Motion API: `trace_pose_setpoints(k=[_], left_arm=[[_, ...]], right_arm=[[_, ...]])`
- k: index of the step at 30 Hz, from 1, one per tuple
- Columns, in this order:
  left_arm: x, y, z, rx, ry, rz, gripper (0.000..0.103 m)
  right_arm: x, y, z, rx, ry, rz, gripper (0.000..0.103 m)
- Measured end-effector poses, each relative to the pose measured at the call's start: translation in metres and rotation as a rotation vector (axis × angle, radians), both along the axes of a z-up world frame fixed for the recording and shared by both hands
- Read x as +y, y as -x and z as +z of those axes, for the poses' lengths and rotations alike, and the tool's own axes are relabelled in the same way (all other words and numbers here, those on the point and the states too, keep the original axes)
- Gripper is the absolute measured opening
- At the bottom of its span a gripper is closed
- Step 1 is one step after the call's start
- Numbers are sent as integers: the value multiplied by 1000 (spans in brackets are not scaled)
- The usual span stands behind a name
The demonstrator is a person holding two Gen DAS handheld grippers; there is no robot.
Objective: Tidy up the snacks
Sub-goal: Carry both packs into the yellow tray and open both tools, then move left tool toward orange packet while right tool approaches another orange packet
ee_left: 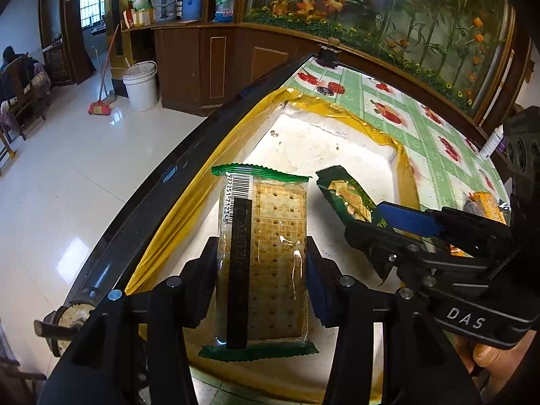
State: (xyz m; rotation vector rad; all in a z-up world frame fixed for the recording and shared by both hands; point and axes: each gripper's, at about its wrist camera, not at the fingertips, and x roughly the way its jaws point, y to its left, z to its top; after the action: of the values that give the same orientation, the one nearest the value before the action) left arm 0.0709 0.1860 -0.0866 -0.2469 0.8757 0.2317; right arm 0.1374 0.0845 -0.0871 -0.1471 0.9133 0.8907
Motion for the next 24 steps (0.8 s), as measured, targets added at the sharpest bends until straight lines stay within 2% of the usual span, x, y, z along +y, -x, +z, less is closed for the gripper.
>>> trace_pose_setpoints(k=[4,8,10,11,12,14,19,24], left_arm=[[3,-4,-7,24,-5,12,46],[1,-3,-6,49,0,14,50],[-1,-1,-2,39,15,16,55],[-2,2,1,27,13,18,58],[-3,4,5,13,7,20,65],[-7,8,11,-8,2,18,69],[-25,15,27,-55,7,-18,69],[-53,20,41,-85,-23,-61,69]], right_arm=[[6,-7,-15,21,37,4,45],[2,-3,-10,-6,33,0,47],[-5,0,-1,-30,21,-14,61],[-10,1,2,-37,13,-21,62],[-17,3,7,-44,2,-33,61],[-35,6,17,-49,-33,-52,61],[-95,18,39,-81,-92,-134,61],[-161,30,39,-86,-101,-248,61]])
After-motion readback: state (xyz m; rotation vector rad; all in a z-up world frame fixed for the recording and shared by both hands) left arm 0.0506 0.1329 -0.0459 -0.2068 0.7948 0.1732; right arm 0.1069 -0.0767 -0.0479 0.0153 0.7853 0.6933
